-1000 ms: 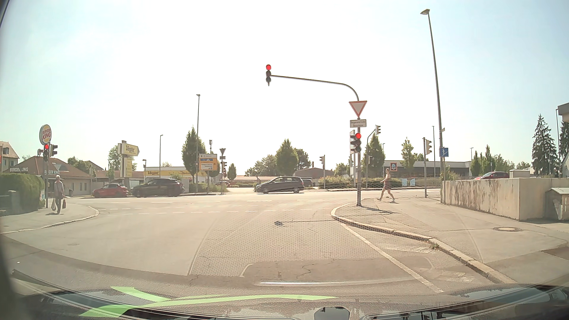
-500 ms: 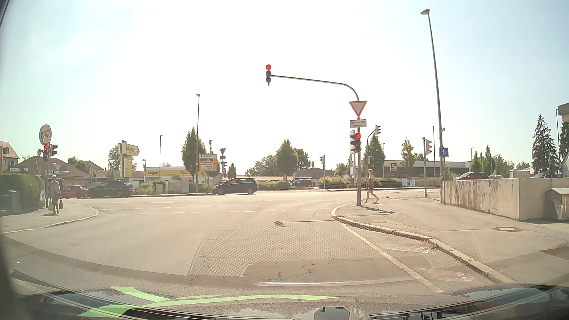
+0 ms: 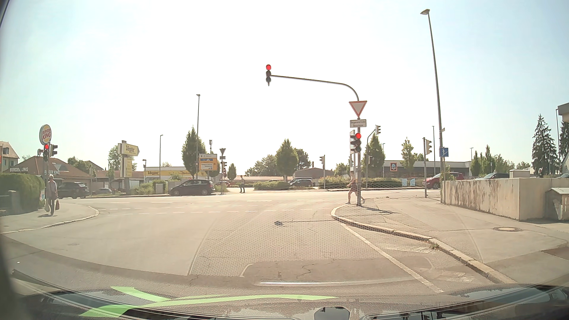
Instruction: Follow the waypoints while adhering to traffic rules and regulations
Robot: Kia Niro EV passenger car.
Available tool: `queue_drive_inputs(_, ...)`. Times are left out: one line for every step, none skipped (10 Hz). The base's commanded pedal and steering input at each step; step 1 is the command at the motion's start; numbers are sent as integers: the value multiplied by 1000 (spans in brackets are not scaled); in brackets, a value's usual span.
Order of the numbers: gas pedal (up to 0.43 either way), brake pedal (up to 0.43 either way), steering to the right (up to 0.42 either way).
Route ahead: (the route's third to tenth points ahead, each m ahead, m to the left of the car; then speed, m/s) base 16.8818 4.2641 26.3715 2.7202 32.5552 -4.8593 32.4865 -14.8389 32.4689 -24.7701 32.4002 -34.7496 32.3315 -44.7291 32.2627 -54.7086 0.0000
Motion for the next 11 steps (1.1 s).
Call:
queue_drive_inputs(0,268,-24)
queue_drive_inputs(0,274,-24)
queue_drive_inputs(0,280,-24)
queue_drive_inputs(0,280,-24)
queue_drive_inputs(0,287,-24)
queue_drive_inputs(0,287,-24)
queue_drive_inputs(0,293,-24)
queue_drive_inputs(0,299,-24)
queue_drive_inputs(0,305,-24)
queue_drive_inputs(0,305,-24)
queue_drive_inputs(0,305,-24)
